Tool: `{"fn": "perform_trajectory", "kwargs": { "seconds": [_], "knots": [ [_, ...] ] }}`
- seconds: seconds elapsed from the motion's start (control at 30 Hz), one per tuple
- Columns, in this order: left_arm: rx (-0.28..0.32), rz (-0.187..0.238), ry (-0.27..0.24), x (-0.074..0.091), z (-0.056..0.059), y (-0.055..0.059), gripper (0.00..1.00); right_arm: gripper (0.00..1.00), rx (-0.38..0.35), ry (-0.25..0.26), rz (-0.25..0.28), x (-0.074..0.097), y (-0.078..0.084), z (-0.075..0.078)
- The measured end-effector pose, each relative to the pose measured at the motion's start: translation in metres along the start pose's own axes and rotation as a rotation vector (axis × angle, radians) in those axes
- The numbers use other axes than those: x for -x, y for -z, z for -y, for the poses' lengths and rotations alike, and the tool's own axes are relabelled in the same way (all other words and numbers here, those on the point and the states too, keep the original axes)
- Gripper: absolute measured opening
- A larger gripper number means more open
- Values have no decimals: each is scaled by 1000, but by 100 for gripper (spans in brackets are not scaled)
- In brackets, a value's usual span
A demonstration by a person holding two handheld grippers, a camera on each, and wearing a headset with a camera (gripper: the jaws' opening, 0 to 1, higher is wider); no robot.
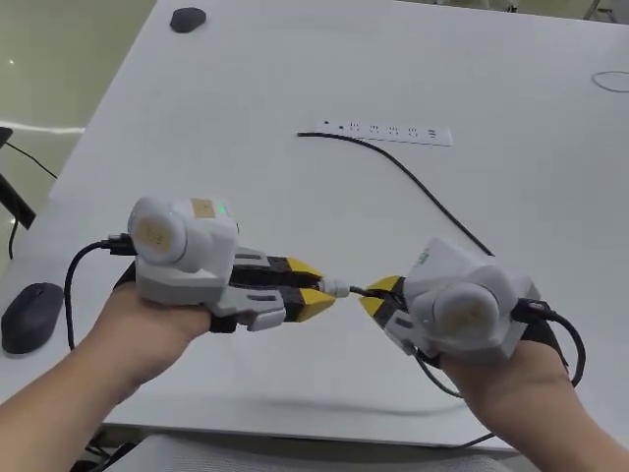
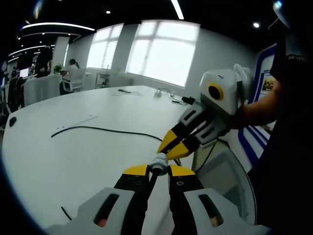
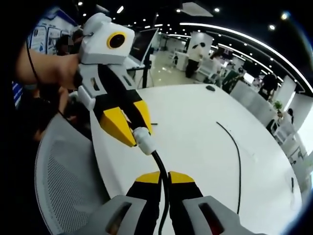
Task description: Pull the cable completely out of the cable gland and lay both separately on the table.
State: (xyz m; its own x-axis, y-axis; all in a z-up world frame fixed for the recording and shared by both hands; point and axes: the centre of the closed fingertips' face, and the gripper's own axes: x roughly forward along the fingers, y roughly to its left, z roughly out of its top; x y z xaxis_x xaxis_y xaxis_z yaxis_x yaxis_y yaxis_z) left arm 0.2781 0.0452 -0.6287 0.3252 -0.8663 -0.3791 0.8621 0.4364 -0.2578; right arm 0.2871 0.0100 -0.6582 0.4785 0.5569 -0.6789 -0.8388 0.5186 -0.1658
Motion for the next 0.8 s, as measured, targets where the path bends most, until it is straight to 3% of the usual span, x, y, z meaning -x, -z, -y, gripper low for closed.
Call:
{"fn": "perform_trajectory", "kwargs": {
  "seconds": [0.47, 0.6, 0.63, 0.73, 0.8],
  "knots": [
    [3, 11, -5, 2, 4, -3, 15, 0, -187, 44, -27, -1, 36, 18],
    [2, 8, -6, 2, 5, -1, 15, 0, -275, 51, -33, -4, 50, 21],
    [1, 5, -6, 2, 6, 0, 15, 0, -326, 48, -40, -5, 55, 20],
    [1, 1, -5, 1, 7, 2, 15, 0, -366, 60, -43, -7, 63, 24],
    [0, -2, -4, 0, 7, 3, 15, 0, -441, 55, -51, -7, 69, 23]
  ]
}}
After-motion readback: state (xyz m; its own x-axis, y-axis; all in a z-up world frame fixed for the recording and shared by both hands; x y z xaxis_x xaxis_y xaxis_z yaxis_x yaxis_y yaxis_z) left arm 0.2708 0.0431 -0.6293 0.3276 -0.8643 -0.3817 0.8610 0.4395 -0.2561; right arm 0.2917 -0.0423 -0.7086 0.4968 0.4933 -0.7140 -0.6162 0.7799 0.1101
